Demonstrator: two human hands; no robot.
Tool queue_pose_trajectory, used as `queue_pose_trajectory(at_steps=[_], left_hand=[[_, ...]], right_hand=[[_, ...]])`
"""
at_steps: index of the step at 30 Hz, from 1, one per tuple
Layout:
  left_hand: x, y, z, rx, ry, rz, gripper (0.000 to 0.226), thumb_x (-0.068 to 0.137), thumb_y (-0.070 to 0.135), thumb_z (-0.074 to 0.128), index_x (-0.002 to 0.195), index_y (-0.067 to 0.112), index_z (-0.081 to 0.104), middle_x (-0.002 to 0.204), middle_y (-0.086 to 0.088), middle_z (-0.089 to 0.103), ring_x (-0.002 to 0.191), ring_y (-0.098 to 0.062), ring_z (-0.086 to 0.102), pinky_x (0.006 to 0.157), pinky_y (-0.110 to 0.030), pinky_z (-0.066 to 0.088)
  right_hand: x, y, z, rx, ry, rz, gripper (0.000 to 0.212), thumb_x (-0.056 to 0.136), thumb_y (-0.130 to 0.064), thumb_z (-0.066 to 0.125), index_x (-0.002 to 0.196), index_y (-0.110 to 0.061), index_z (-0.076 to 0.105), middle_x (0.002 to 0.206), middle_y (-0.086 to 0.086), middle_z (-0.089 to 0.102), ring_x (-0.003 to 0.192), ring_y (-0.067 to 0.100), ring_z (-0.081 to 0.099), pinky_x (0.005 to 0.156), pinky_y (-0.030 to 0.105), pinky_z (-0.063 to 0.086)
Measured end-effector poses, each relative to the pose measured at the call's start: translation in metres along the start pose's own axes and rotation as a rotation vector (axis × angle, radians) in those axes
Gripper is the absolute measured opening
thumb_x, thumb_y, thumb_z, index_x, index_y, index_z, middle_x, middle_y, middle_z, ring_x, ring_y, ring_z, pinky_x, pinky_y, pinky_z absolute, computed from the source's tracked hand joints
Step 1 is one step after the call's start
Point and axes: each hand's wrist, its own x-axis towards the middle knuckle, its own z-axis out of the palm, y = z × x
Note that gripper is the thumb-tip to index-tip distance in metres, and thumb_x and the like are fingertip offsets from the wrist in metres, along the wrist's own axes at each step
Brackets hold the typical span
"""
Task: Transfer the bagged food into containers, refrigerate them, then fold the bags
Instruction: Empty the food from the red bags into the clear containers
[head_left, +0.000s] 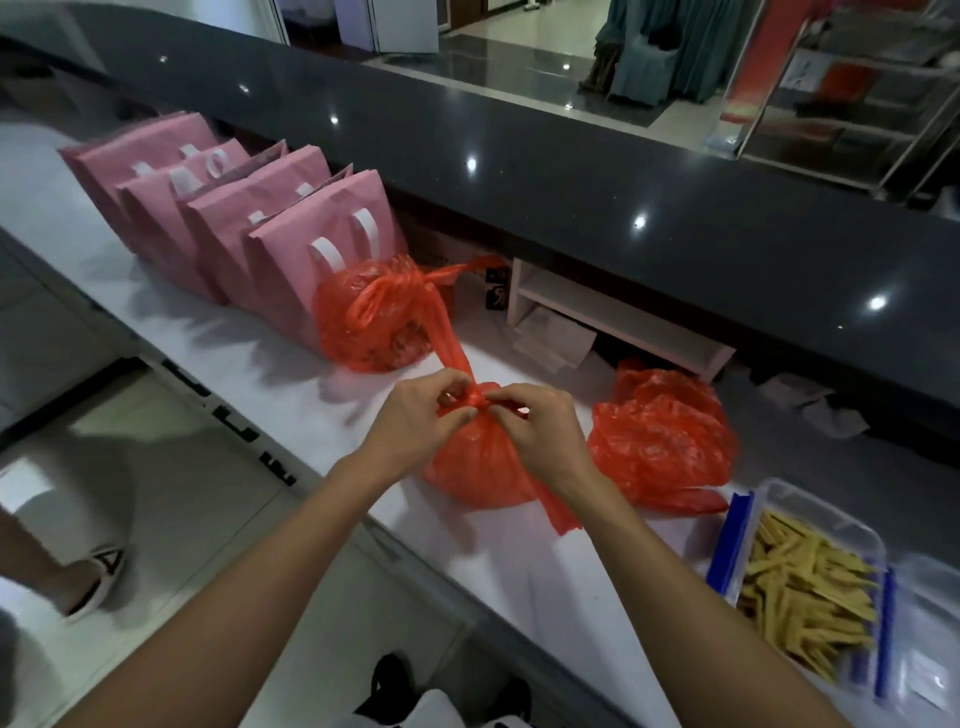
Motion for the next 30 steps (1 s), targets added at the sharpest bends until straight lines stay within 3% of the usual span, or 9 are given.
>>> queue_pose_trajectory(at_steps=[6, 10, 14, 18, 21, 25, 30], left_hand=[[-0.007, 0.003, -0.002, 0.15, 0.007, 0.16, 0.013, 0.084, 0.018, 0.069, 0.094, 0.018, 0.078, 0.09, 0.003, 0.075, 0.083, -0.017, 0.066, 0.076, -0.033, 0.052], [-0.002, -0.018, -0.03, 0.114, 0.152, 0.076, 0.012, 0.079, 0.002, 0.078, 0.086, 0.012, 0.077, 0.082, 0.0, 0.072, 0.074, -0.013, 0.062, 0.073, -0.027, 0.049], [-0.006, -0.031, -0.045, 0.104, 0.182, 0.079, 0.017, 0.079, 0.001, 0.077, 0.091, 0.012, 0.076, 0.093, -0.001, 0.072, 0.085, -0.017, 0.066, 0.083, -0.032, 0.054], [-0.003, -0.015, -0.035, 0.032, 0.025, 0.143, 0.048, 0.081, 0.007, 0.07, 0.127, 0.017, 0.064, 0.118, 0.0, 0.068, 0.103, -0.014, 0.063, 0.096, -0.028, 0.05], [-0.002, -0.014, -0.03, 0.13, -0.101, 0.232, 0.038, 0.083, 0.018, 0.069, 0.12, 0.02, 0.069, 0.112, 0.001, 0.071, 0.101, -0.019, 0.063, 0.093, -0.038, 0.052], [-0.004, -0.021, -0.042, 0.121, -0.093, 0.301, 0.013, 0.083, 0.008, 0.073, 0.093, 0.016, 0.073, 0.087, 0.002, 0.069, 0.081, -0.015, 0.062, 0.076, -0.042, 0.053], [0.002, -0.038, -0.076, 0.076, 0.105, 0.268, 0.02, 0.082, -0.007, 0.068, 0.093, 0.009, 0.07, 0.092, -0.003, 0.065, 0.083, -0.019, 0.062, 0.075, -0.038, 0.053]], right_hand=[[-0.016, -0.007, -0.009, -0.058, 0.051, -0.01, 0.018, 0.086, -0.006, 0.07, 0.094, -0.018, 0.081, 0.094, -0.011, 0.077, 0.089, 0.001, 0.069, 0.084, 0.024, 0.054], [-0.022, -0.002, -0.028, -0.151, 0.167, 0.035, 0.016, 0.089, -0.008, 0.067, 0.095, -0.017, 0.077, 0.09, -0.01, 0.074, 0.082, 0.004, 0.067, 0.076, 0.028, 0.055], [-0.03, -0.001, -0.037, -0.247, 0.194, 0.1, 0.021, 0.09, -0.005, 0.063, 0.103, -0.017, 0.075, 0.097, -0.007, 0.073, 0.088, 0.008, 0.066, 0.082, 0.036, 0.056], [-0.033, -0.019, -0.015, -0.257, 0.14, 0.047, 0.036, 0.094, -0.012, 0.058, 0.129, -0.019, 0.063, 0.129, -0.004, 0.065, 0.119, 0.012, 0.059, 0.104, 0.031, 0.047], [-0.036, -0.024, -0.002, -0.363, 0.011, -0.023, 0.043, 0.091, -0.029, 0.067, 0.133, -0.028, 0.06, 0.135, -0.006, 0.06, 0.127, 0.013, 0.053, 0.106, 0.031, 0.045], [-0.042, -0.017, -0.002, -0.429, 0.011, -0.099, 0.022, 0.089, -0.021, 0.068, 0.11, -0.023, 0.076, 0.106, -0.005, 0.073, 0.099, 0.017, 0.067, 0.083, 0.041, 0.055], [-0.045, -0.013, -0.03, -0.329, 0.347, 0.05, 0.025, 0.084, 0.002, 0.07, 0.1, -0.015, 0.079, 0.095, -0.004, 0.076, 0.086, 0.009, 0.068, 0.082, 0.032, 0.056]])
